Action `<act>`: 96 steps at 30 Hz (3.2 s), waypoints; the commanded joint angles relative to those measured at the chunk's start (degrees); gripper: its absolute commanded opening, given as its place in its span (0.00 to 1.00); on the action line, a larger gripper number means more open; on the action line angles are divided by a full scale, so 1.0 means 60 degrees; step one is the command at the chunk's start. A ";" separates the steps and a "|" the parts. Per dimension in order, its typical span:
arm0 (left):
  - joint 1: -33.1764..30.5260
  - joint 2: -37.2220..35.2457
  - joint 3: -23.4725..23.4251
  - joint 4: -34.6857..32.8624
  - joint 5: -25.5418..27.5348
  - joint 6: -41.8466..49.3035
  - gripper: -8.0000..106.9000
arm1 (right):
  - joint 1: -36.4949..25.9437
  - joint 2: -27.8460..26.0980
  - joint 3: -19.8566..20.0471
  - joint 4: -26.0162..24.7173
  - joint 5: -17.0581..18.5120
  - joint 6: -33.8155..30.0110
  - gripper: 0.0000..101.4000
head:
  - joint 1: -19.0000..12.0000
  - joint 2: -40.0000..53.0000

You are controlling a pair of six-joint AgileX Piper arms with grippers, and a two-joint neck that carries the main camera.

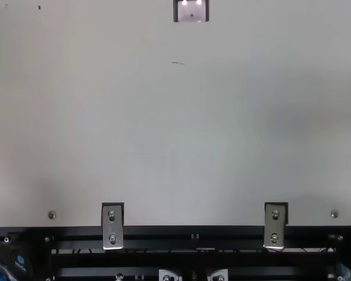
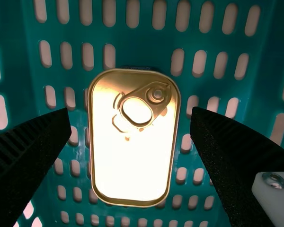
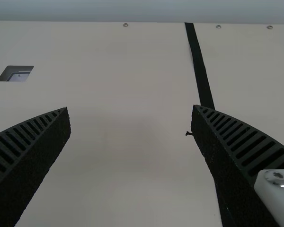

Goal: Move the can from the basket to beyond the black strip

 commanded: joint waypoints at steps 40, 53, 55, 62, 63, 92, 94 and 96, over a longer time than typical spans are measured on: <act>-0.0032 -0.8095 0.3732 -0.3172 -0.1852 0.0489 0.16 | 0.0000 0.0000 0.0000 0.0000 0.0000 0.0000 1.00 | -0.0298 0.0192; -0.1080 -1.0343 0.3012 -0.2157 -0.0101 -0.2453 0.16 | 0.0000 0.0000 0.0000 0.0000 0.0000 0.0000 1.00 | -0.0298 0.0192; -0.1276 -1.0562 0.2918 -0.2112 0.0333 -0.2776 0.16 | 0.0000 0.0000 0.0000 0.0000 0.0000 0.0000 1.00 | -0.0298 0.0192; -0.1880 -1.1282 0.2888 -0.2149 0.1724 -0.3392 0.16 | 0.0000 0.0000 0.0000 0.0000 0.0000 0.0000 1.00 | -0.0298 0.0192; -0.1946 -1.1371 0.2901 -0.2195 0.1938 -0.3459 0.16 | 0.0000 0.0000 0.0000 0.0000 0.0000 0.0000 1.00 | -0.0298 0.0192; -0.2118 -1.2619 0.3221 -0.3272 0.4815 -0.3867 0.16 | 0.0000 0.0000 0.0000 0.0000 0.0000 0.0000 1.00 | -0.0298 0.0192; -0.2147 -1.2656 0.3241 -0.3215 0.4968 -0.3993 0.16 | 0.0000 0.0000 0.0000 0.0000 0.0000 0.0000 1.00 | -0.0298 0.0192; -0.2191 -1.2703 0.3250 -0.3194 0.5248 -0.4174 0.16 | 0.0000 0.0000 0.0000 0.0000 0.0000 0.0000 1.00 | -0.0298 0.0192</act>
